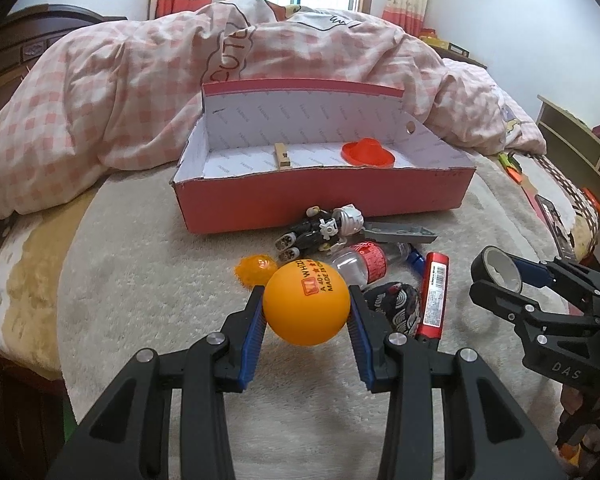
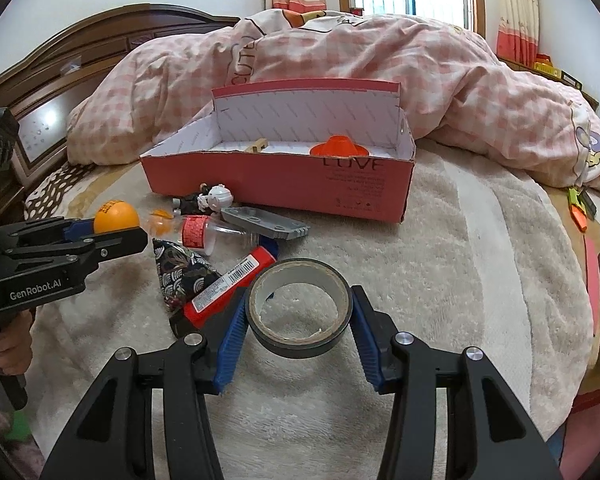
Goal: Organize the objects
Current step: 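Carry the ball and the tape roll toward the shoebox with both tools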
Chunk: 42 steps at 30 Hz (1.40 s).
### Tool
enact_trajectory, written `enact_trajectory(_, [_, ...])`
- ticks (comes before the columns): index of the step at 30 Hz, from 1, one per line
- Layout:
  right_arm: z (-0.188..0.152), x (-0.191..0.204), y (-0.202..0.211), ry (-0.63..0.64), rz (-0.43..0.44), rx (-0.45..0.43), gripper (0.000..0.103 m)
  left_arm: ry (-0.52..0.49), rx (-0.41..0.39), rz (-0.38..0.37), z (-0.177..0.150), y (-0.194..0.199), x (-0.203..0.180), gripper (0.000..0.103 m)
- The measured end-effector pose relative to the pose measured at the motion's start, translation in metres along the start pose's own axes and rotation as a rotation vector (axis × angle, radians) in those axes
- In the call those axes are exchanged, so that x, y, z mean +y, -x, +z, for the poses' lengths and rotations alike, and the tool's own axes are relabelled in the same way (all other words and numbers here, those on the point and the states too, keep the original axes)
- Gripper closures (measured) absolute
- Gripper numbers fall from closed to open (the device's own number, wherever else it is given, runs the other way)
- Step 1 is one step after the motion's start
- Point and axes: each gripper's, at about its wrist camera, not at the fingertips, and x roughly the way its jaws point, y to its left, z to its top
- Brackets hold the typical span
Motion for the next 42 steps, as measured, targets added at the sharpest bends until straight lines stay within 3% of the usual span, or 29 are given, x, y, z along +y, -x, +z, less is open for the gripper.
enact_trajectory(42, [0.02, 0.005, 0.006, 0.009, 0.017, -0.055, 0.053, 0.004, -0.026, -0.024, 0.015, 0.0, -0.006, 0.065])
